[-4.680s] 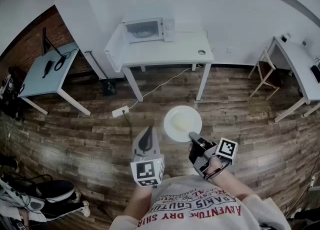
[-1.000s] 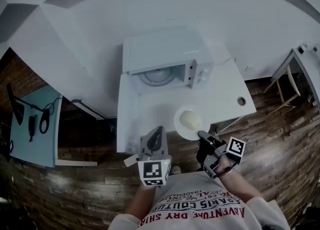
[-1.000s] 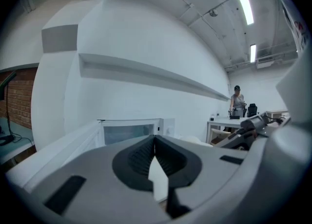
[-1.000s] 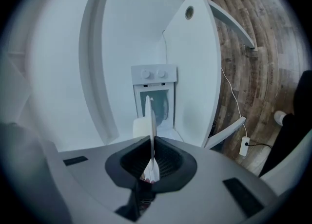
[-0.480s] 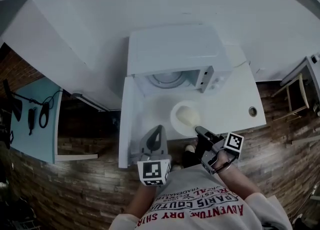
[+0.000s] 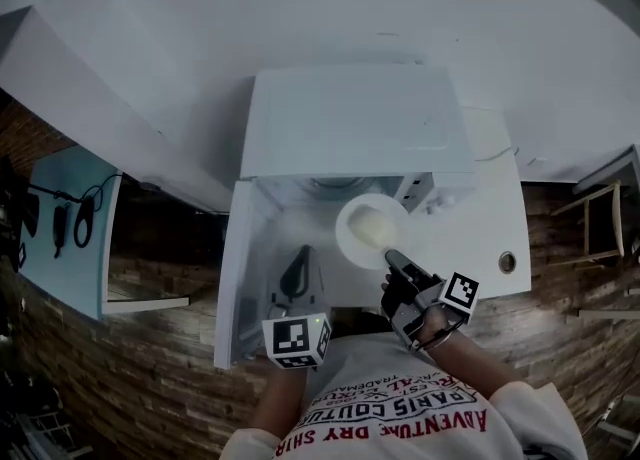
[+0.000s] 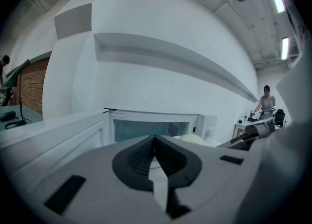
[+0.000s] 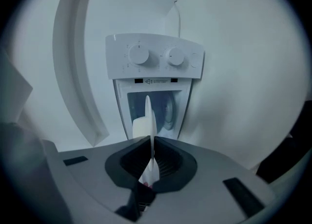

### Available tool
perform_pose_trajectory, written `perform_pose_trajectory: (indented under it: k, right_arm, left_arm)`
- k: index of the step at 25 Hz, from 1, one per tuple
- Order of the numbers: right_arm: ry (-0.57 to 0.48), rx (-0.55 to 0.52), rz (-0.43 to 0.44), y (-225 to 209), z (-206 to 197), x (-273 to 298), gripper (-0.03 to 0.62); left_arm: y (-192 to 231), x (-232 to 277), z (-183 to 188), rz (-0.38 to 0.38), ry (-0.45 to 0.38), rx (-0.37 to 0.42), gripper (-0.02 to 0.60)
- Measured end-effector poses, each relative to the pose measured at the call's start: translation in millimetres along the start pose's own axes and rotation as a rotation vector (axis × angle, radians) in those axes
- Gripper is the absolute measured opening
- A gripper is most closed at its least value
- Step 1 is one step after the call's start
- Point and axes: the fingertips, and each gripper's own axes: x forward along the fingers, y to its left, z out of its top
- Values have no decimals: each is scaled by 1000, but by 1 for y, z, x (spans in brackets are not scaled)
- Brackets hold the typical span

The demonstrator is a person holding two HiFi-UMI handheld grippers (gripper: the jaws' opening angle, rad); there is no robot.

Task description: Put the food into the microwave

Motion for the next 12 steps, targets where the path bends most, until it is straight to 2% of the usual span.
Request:
perform_pose_trajectory:
  k: [5,12]
  right_arm:
    - [-16,2,-7,-9,19,21,23]
    - [-76,37,-14,-36,25,53,23]
  left_arm:
    - [5,24,-6,10,17,-21,6]
    - [21,46,-18,-21,45,20,6]
